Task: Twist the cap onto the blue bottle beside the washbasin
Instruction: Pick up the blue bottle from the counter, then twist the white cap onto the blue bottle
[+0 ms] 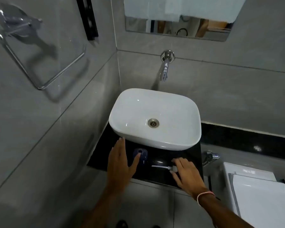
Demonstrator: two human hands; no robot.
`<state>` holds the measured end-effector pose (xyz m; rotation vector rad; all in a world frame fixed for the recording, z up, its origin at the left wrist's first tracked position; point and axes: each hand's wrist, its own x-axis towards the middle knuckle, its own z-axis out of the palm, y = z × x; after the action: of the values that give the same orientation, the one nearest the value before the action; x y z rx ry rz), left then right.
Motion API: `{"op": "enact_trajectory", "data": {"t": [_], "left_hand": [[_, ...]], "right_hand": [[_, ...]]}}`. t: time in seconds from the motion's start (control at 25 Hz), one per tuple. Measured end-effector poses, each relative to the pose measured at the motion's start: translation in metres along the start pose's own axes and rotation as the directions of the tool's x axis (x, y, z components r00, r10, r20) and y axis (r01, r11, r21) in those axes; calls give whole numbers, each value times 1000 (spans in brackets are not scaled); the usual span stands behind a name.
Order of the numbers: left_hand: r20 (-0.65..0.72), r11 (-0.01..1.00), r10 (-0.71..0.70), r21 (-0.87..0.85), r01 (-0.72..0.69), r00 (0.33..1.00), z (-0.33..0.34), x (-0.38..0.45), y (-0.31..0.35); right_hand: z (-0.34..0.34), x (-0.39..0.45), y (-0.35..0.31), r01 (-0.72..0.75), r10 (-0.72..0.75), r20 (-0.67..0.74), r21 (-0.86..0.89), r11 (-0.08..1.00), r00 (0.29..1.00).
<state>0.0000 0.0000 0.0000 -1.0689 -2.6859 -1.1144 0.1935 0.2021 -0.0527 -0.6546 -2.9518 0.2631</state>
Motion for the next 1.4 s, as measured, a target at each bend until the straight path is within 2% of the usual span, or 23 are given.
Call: {"op": "enact_trajectory", "data": {"t": [0.16,0.2,0.32,0.4,0.56,0.68,0.84,1.08,1.28,1.4], "left_hand": [[159,987,-134,-64,146,978,32,-8,-5],[172,984,-152,-69,166,973,40,-6,-5],[159,977,-184,-76,197,970,53,2,-6],[144,979,-182,-60,193,973,57,4,-9],[97,991,-121,-46,126,988,63,4,-17],[66,998,-56,-23,57,996,68,2,-24],[47,999,3,-39,-1,999,73,2,-32],[64,998,-2,-68,7,998,73,6,-36],[65,993,-30,-116,37,997,76,4,-37],[67,996,-29,-87,34,997,76,4,-40]], "right_hand": [[15,-5,19,-94,91,179,12,995,980],[20,-3,19,-99,92,178,31,995,980],[21,2,13,-121,106,132,109,987,986],[12,2,15,-105,96,52,218,970,994],[-28,11,7,46,21,-177,368,929,984],[-59,29,-7,161,-67,-241,395,904,968],[-82,54,-27,284,-250,-173,214,935,953],[-110,79,-52,393,-393,5,18,919,919],[-118,109,-91,414,-421,92,88,906,902],[-98,123,-109,349,-357,192,76,934,914]]}}
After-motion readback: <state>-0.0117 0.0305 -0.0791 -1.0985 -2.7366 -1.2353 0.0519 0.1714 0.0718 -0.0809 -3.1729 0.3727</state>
